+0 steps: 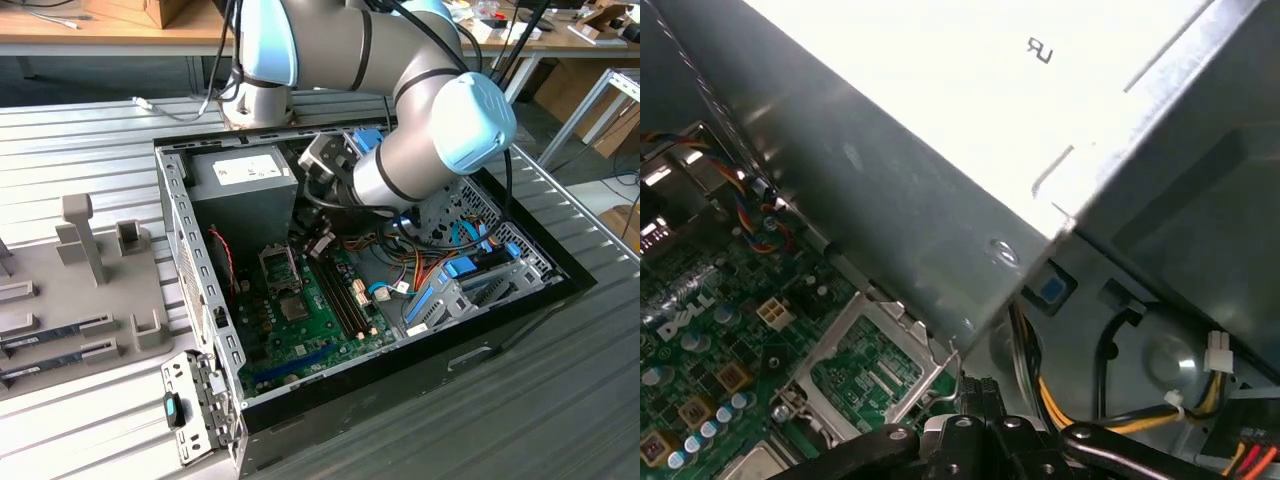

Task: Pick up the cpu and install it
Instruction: 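Close the cpu cover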

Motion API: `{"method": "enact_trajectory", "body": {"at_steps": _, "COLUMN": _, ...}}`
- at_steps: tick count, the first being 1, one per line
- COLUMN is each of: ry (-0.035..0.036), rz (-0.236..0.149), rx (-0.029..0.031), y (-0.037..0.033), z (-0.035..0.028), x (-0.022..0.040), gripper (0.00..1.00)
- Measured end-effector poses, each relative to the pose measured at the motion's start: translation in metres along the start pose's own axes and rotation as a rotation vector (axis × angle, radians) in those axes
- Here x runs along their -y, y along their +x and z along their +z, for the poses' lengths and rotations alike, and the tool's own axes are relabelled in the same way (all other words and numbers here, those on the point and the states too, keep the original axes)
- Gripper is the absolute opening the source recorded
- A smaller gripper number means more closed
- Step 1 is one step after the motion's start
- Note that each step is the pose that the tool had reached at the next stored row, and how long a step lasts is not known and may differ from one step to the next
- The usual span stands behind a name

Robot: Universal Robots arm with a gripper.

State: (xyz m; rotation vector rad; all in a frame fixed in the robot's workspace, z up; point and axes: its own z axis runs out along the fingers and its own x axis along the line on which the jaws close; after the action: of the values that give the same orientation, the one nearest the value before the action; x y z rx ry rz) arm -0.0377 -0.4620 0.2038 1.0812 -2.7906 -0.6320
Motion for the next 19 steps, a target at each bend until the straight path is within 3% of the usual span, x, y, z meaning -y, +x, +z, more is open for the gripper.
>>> {"method": "enact_trajectory", "body": {"at_steps": 8, "ry": -0.0004, "rz": 0.000, "rx": 0.0002, "y": 0.0007, "z": 0.0041, "x": 0.0019, "gripper": 0.11}}
{"method": "enact_trajectory", "body": {"at_steps": 19, "ry": -0.0027, "rz": -0.001, "rx": 0.0023, "y": 0.0013, "z": 0.0042, "x": 0.0033, "gripper": 0.11}}
